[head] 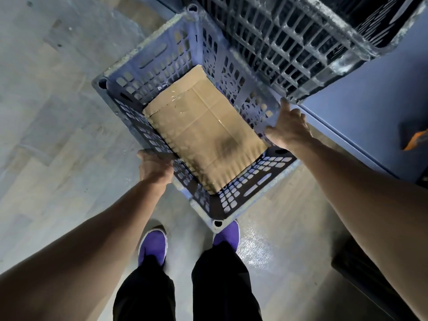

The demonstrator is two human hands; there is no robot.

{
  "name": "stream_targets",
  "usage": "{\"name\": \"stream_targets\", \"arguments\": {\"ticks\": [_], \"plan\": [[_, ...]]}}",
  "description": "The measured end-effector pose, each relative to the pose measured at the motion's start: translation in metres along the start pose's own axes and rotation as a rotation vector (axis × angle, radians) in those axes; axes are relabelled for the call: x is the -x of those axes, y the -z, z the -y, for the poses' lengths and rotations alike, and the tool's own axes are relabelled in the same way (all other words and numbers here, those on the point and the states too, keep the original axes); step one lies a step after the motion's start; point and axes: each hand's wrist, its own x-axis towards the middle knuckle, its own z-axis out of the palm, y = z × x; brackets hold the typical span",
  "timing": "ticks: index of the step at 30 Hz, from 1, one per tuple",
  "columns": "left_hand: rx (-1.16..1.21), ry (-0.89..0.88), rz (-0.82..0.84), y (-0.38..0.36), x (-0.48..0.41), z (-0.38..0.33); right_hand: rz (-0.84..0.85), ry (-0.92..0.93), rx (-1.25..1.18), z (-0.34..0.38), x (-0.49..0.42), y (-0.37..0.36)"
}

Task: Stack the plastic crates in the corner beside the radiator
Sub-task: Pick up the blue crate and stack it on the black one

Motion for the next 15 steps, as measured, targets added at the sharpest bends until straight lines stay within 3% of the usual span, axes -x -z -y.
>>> {"name": "stream_targets", "arguments": {"ticks": [5, 15], "plan": [[-0.118, 0.003, -0.065, 0.025, 0.011, 0.023, 0.045, -0.083, -0.168, -0.012, 0.027, -0.016], [-0.266, -0.162, -0.086, 0.093, 0.039, 0.051, -0.009, -0.101, -0.145, -0.009, 0.119, -0.024]]}}
